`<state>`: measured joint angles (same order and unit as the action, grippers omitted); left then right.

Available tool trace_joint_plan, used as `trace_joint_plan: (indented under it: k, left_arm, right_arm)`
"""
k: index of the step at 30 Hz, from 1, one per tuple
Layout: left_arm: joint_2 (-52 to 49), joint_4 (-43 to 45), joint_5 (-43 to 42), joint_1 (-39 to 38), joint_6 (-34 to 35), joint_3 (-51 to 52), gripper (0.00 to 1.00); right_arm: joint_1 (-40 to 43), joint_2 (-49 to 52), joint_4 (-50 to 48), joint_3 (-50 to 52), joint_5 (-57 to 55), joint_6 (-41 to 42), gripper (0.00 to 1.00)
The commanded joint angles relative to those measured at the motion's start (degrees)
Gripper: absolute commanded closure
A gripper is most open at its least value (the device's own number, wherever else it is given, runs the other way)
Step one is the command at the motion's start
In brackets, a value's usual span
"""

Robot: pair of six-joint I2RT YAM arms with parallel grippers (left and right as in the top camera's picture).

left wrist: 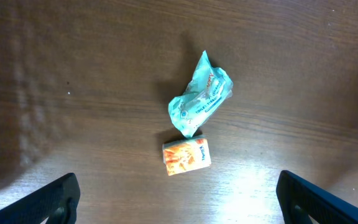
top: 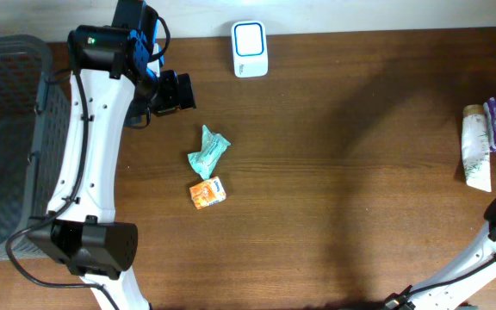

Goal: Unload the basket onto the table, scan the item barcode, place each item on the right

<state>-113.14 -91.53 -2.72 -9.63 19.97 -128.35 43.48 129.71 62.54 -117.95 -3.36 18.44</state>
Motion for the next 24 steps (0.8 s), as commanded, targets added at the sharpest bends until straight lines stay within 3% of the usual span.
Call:
trace_joint_plan:
  k: [1, 7, 12, 15, 17, 18, 20, 22, 24]
  left_arm:
    - [0.11, -0.09, 0.2, -0.11, 0.15, -0.26, 0.01]
    - [0.11, -0.09, 0.2, -0.09, 0.15, -0.26, 0.01]
    - [0.11, -0.09, 0.2, -0.09, 0.15, -0.26, 0.01]
    - [0.11, -0.11, 0.2, -0.09, 0.15, -0.26, 0.01]
    - [0.11, -0.09, 0.2, -0.09, 0.15, -0.26, 0.01]
    - [0.11, -0.09, 0.2, -0.09, 0.15, -0.26, 0.01]
    - [0.11, -0.11, 0.2, -0.09, 0.15, -0.26, 0.01]
    - [0.11, -0.09, 0.2, -0.09, 0.15, -0.26, 0.01]
    - [0.11, -0.09, 0.2, -0.09, 0.15, -0.26, 0.01]
  right_arm:
    - [-0.02, 0.72, 0.31, 0.35, 8.24, 0.46, 0.41]
    - [-0.09, -5.81, 0.76, 0.28, 27.41, -1.68, 0.43]
    - [-6.78, -9.03, 6.95, 0.33, 53.27, -14.58, 0.43]
    - [-18.36, -8.85, 15.32, 0.33, 52.19, -27.39, 0.43]
    - [-27.32, -8.37, 16.2, 0.37, 45.0, -27.63, 0.43]
    - [-31.12, -8.22, 16.15, 0.42, 41.81, -27.63, 0.38]
    - [-38.45, -8.13, 16.11, 0.42, 36.35, -27.63, 0.01]
    - [-44.17, -8.13, 15.74, 0.42, 31.78, -27.52, 0.01]
    - [-48.17, -8.13, 14.43, 0.42, 22.91, -20.85, 0.01]
